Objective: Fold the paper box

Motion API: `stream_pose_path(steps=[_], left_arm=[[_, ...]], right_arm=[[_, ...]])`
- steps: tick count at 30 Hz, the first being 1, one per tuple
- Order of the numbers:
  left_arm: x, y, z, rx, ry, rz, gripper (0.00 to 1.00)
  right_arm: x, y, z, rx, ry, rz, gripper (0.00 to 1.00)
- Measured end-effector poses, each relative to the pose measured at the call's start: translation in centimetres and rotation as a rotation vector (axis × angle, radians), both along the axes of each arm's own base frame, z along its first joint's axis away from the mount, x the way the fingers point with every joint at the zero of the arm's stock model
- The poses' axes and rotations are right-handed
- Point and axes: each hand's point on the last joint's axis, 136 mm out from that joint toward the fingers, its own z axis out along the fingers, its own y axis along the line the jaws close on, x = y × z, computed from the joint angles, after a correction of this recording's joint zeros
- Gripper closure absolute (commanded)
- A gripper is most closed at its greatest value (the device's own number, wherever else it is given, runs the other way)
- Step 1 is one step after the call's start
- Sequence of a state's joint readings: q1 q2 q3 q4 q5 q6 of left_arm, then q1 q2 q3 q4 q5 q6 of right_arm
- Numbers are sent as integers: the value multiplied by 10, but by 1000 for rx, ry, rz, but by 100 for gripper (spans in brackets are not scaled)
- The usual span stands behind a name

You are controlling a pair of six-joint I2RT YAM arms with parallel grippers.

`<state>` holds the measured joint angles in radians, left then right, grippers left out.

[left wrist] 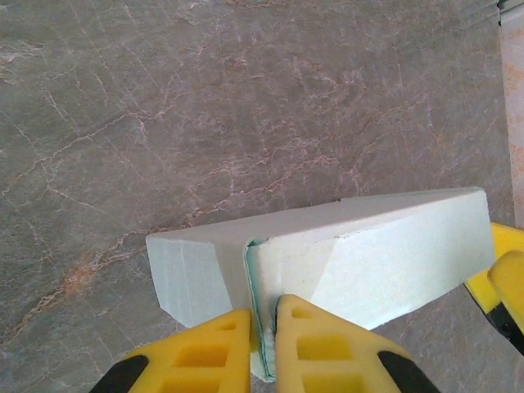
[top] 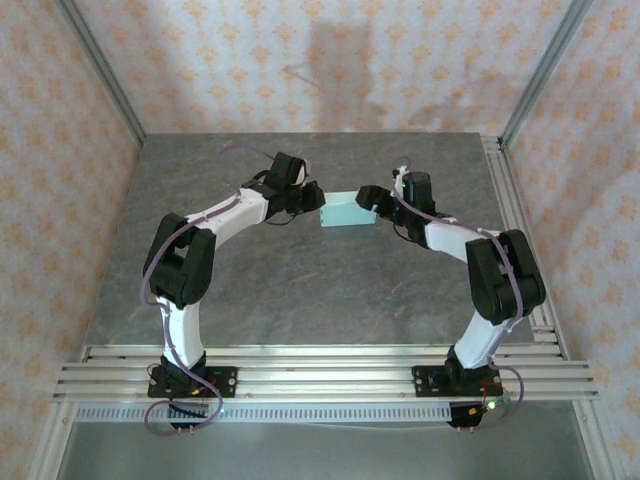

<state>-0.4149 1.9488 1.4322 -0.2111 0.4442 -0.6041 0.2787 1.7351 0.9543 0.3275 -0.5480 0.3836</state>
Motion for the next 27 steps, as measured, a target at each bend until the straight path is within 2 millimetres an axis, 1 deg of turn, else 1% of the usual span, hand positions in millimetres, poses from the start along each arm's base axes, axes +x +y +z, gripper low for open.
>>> stream_pose_path(steps=[3,5,9,13,15,17,20,23,24,25,26,27], left_arm=[[1,2,0,0,0,4,86],[1,2,0,1,0,3,86],[1,2,0,1,-1,3,86],[1,2,0,2,-1,3,86],[1,3,0,2,-1,4,85],[1,3,0,3,-1,5,85],[1,3,-1,3,-1,5,85],[1,2,0,1,-1,2,90],[1,2,0,1,-1,2,94],[1,2,0,2,-3,-1,97],[1,2,0,4,-5,-3,100],[1,2,0,3,-3,-1,100]], right_arm=[[5,5,-2,-31,-16,20,15],[5,5,-5,-45,-19,23,19],[4,2,-16,-95,10,24,32],[5,0,-16,-119,23,22,44],[5,-2,-15,-123,31,19,52],[6,-7,-15,-116,41,4,61],[7,-14,-10,-87,54,-17,69],[7,-20,-7,-76,58,-28,76],[7,-19,-8,-75,61,-29,83],[7,-20,-8,-73,63,-31,86],[7,-20,-8,-71,65,-35,88],[7,-21,-7,-68,65,-36,89]])
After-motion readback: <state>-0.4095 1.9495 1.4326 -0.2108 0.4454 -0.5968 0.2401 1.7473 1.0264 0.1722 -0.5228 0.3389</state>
